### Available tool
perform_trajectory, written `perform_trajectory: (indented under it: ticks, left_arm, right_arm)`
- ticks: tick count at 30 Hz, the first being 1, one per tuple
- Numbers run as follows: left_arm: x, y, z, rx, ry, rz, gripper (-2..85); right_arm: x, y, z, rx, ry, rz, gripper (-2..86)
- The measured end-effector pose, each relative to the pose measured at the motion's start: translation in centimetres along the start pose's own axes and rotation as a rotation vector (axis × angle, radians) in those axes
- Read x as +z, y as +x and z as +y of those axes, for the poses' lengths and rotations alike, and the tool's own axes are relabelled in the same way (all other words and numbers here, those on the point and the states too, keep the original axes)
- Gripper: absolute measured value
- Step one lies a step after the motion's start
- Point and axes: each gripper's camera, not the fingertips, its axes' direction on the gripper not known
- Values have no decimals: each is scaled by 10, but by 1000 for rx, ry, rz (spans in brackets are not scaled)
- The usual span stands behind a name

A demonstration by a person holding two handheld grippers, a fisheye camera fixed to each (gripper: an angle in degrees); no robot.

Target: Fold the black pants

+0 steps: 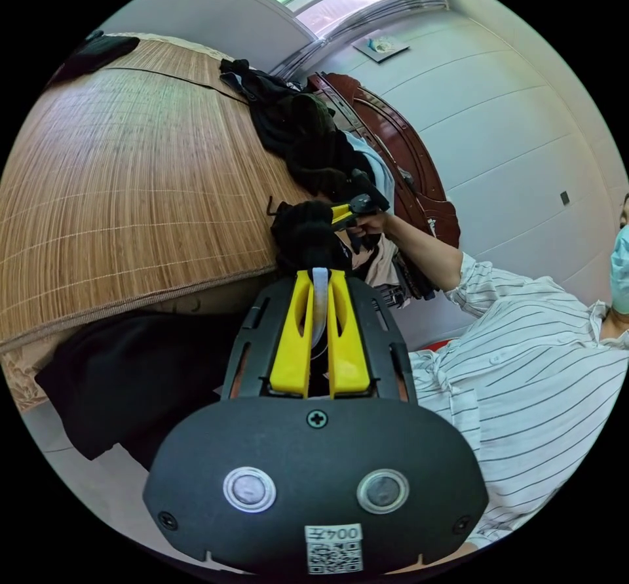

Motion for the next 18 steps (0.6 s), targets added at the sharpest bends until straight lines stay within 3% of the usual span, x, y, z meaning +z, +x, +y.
perform_trajectory:
  ticks: [5, 8, 13, 18]
  left_arm:
    - [37, -5, 22, -29, 9, 0, 36]
    - [60, 1, 37, -24, 14, -30, 35]
    - [80, 56, 63, 122, 102, -165, 30]
    - [43, 133, 85, 278, 293, -148, 22]
  right_arm:
    - [-15, -17, 29, 38, 71, -15, 57]
    - [-38, -41, 69, 144, 244, 90, 44]
    - [-149, -100, 199, 414, 764, 147, 40]
    - [-256, -168, 317, 406, 1074, 145, 41]
